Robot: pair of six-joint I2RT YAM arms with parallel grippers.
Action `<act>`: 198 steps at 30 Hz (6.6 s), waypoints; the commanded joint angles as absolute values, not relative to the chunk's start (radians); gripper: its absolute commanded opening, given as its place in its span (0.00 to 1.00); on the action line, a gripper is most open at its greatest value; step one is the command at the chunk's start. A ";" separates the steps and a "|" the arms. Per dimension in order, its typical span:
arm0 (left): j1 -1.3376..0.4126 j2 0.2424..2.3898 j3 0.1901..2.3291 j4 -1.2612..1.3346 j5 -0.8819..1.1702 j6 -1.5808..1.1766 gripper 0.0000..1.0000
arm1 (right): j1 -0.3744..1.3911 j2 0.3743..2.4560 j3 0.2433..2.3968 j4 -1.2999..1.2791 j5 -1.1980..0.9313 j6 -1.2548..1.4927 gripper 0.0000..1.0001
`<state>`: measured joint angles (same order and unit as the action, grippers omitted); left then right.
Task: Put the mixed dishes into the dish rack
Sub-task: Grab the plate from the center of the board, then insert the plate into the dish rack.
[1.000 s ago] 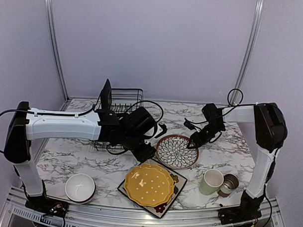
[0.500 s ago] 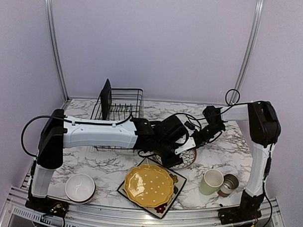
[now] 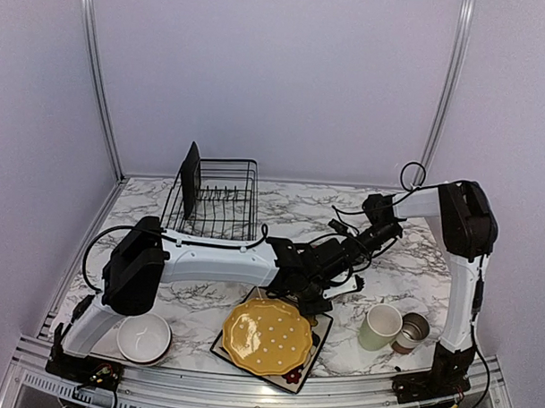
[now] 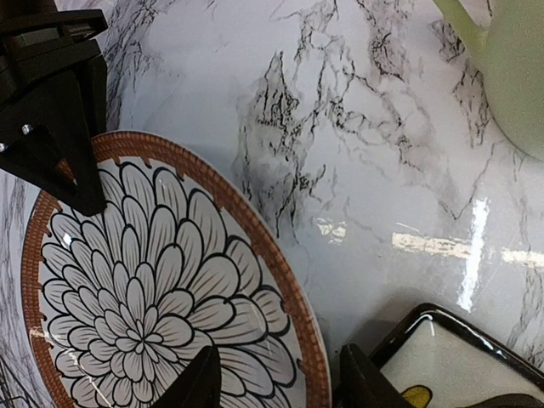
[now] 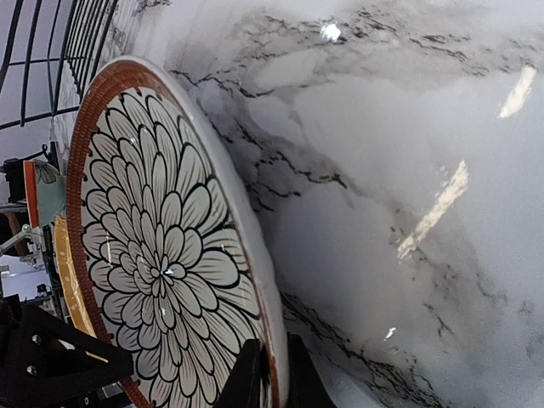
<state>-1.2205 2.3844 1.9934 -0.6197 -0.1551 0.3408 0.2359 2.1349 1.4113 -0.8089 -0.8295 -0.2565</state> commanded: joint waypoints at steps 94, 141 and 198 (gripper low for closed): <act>-0.800 1.574 1.182 0.722 -0.061 -0.309 0.00 | -0.036 1.825 1.106 -0.431 -0.614 -0.330 0.50; -0.526 2.079 1.608 0.603 0.098 -0.499 0.00 | -0.035 1.828 1.135 -0.473 -0.631 -0.346 0.50; -0.491 2.180 1.757 0.359 0.128 -0.413 0.27 | -0.035 1.835 1.141 -0.492 -0.640 -0.356 0.51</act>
<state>-0.4786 2.1914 1.6299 0.4179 0.0559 -0.5003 -0.0376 1.8400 1.1103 -0.4786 -0.6270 -0.3447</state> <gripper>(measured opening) 0.264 0.512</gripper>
